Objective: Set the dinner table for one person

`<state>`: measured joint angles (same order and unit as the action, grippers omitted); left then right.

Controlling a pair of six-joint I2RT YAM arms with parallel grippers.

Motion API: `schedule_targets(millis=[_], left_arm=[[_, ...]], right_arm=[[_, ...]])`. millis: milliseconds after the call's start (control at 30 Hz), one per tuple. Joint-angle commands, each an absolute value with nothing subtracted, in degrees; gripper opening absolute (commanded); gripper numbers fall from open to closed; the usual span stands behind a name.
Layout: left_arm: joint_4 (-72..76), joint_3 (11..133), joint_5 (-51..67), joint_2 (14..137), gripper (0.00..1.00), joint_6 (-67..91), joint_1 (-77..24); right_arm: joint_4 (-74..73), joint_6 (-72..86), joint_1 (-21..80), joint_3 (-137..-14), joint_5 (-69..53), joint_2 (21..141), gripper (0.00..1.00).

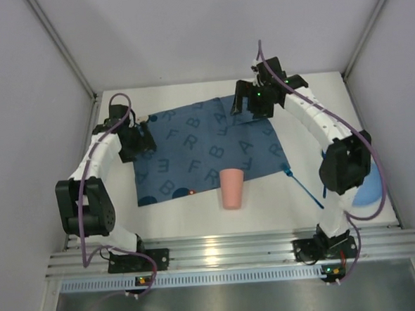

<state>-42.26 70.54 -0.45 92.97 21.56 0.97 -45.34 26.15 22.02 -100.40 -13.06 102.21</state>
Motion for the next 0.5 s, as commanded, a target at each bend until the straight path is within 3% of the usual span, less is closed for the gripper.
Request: schedule_targets(millis=[0,67,133,233,467], left_arm=[[-40.3,70.9,12.9,87.8,0.86,24.2,-2.5],[-38.4,66.8,15.8,87.3,0.77,25.1,-5.6],[-35.8,62.3,17.0,87.1,0.56,25.4,-7.8],[-33.1,57.2,18.4,87.1,0.35,26.6,-10.7],[-31.6,52.4,18.9,89.5,0.22,26.5,-11.5]], right_arm=[[-46.6,29.7,19.6,-106.2,-12.0,113.2,0.95],[-46.6,31.3,17.6,-108.9,-14.2,117.6,0.95],[-46.5,32.7,16.4,-112.8,-15.9,123.5,0.94],[-44.8,34.0,15.6,-117.9,-17.7,129.5,0.94],[-37.2,40.6,14.2,-119.4,-20.5,136.5,0.94]])
